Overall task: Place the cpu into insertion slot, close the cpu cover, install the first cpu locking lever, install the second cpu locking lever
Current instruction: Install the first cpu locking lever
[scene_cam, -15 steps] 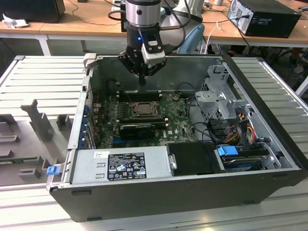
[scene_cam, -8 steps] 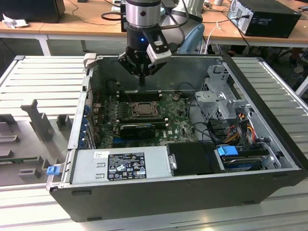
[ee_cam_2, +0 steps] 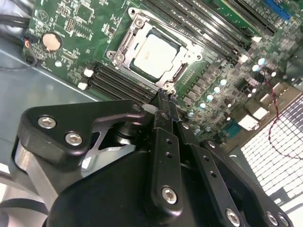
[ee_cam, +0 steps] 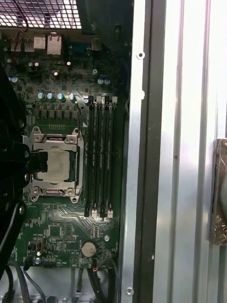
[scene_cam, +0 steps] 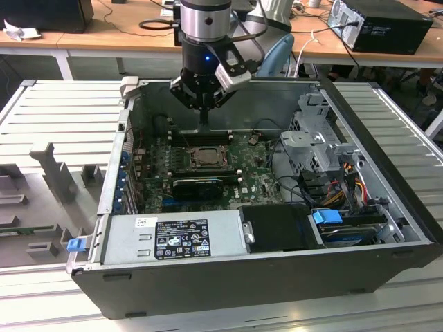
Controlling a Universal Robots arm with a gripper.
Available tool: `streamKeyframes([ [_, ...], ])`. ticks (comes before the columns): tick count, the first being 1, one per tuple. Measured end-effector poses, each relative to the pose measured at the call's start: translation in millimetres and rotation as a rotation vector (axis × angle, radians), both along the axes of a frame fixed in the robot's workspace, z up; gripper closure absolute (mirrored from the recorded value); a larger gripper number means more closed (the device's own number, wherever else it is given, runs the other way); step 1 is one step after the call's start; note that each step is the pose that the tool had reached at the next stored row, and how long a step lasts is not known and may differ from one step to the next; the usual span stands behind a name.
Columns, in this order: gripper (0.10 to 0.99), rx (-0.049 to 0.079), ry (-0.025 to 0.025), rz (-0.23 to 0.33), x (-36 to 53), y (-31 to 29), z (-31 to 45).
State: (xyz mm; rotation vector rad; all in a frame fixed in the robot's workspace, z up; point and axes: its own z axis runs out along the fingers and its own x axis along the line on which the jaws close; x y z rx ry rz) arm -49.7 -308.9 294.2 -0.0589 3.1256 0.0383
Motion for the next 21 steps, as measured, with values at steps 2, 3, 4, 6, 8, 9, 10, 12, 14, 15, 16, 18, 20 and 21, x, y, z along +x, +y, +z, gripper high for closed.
streamKeyframes([
  [2, 0.98, 0.005, 0.0, 0.005, -3.7, 0.0, -1.5],
  [3, 0.98, 0.009, -0.0001, 0.007, -9.9, 0.0, -3.6],
  [4, 0.98, 0.012, -0.0006, 0.007, -15.8, 0.0, -5.6],
  [6, 0.98, 0.012, -0.0009, 0.007, -22.6, 0.0, -9.6],
  [8, 0.98, 0.012, -0.0011, 0.007, -32.0, 0.0, -15.1],
  [9, 0.98, 0.012, -0.0011, 0.007, -38.8, 0.0, -17.8],
  [10, 0.98, 0.012, -0.0009, 0.007, -45.6, 0.0, -19.9],
  [12, 0.98, 0.012, -0.0011, 0.008, -55.2, 0.0, -23.1],
  [14, 0.98, 0.013, -0.0012, 0.008, -60.1, 0.4, -26.5],
  [15, 0.98, 0.013, -0.0011, 0.008, -61.0, 0.7, -27.8],
  [16, 0.98, 0.013, -0.0011, 0.008, -62.7, 1.0, -29.3],
  [18, 0.98, 0.013, -0.001, 0.01, -64.8, 1.9, -30.7],
  [20, 0.98, 0.014, -0.001, 0.01, -65.4, 4.7, -31.6],
  [21, 0.98, 0.014, -0.001, 0.01, -65.3, 6.2, -32.0],
])
